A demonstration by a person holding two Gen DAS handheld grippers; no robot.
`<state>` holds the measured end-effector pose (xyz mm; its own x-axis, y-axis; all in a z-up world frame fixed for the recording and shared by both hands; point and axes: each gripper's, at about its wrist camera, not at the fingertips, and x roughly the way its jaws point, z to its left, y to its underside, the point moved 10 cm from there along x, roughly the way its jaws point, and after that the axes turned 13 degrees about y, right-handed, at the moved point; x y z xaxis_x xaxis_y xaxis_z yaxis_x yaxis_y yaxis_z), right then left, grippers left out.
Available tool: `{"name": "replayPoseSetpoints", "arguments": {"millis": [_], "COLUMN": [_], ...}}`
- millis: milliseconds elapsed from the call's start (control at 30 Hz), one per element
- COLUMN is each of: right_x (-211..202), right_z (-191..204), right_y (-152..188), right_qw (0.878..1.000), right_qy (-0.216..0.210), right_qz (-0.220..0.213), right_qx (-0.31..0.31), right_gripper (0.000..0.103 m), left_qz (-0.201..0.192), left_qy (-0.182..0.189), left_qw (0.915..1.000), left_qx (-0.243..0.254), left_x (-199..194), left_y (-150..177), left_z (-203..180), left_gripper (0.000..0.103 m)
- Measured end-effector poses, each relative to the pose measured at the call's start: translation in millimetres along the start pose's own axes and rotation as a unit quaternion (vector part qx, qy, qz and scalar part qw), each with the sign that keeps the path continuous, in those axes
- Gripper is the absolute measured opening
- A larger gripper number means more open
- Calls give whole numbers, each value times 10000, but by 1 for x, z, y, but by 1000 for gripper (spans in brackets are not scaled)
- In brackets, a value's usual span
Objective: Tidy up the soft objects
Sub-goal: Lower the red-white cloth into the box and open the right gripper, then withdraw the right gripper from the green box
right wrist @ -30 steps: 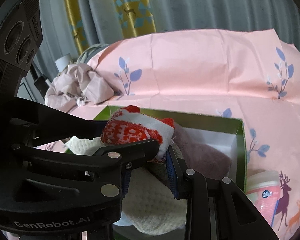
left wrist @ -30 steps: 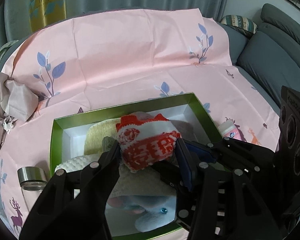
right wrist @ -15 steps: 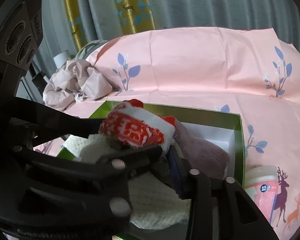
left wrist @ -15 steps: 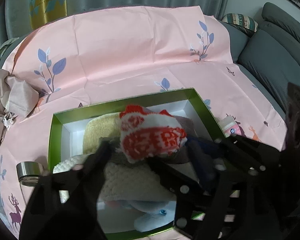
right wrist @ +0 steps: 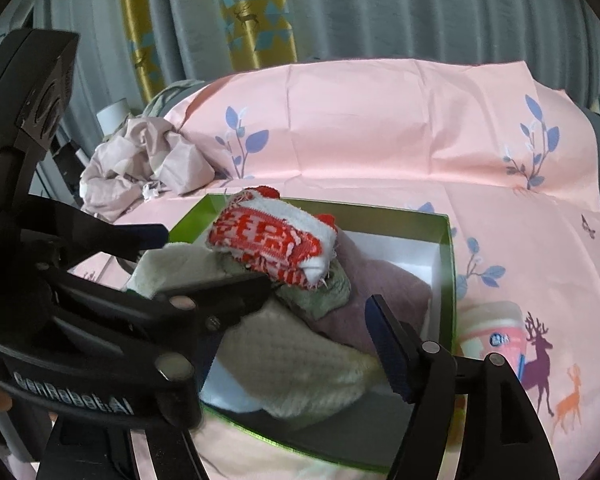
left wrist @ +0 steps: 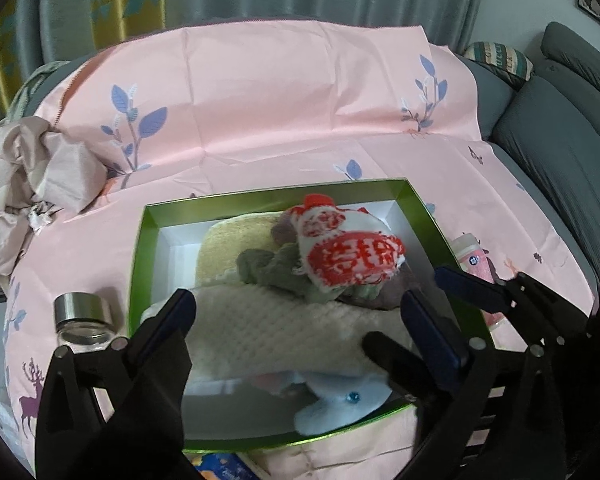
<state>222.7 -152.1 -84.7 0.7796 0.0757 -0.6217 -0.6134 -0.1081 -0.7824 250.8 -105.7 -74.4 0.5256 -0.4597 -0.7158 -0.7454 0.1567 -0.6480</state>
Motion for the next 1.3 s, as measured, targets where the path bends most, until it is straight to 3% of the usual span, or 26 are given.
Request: {"name": "replayPoseSetpoints", "arguments": {"millis": [433, 1033, 1300], "right_x": [-43, -91, -106], "right_z": [-9, 3, 3], "right_y": [16, 53, 63], "right_qw": [9991, 9995, 9992], "right_qy": [344, 265, 294], "right_qz": [-51, -60, -95], "right_qx": [251, 183, 234], "right_gripper": [83, 83, 83], "left_qz": [-548, -585, -757], "left_qy": [-393, -345, -554], "left_qw": [9977, 9976, 9956], "left_qx": [103, -115, -17], "left_x": [-57, -95, -113], "left_y": [16, 69, 87], "left_z": [-3, -14, -20], "left_gripper": [102, 102, 102]}}
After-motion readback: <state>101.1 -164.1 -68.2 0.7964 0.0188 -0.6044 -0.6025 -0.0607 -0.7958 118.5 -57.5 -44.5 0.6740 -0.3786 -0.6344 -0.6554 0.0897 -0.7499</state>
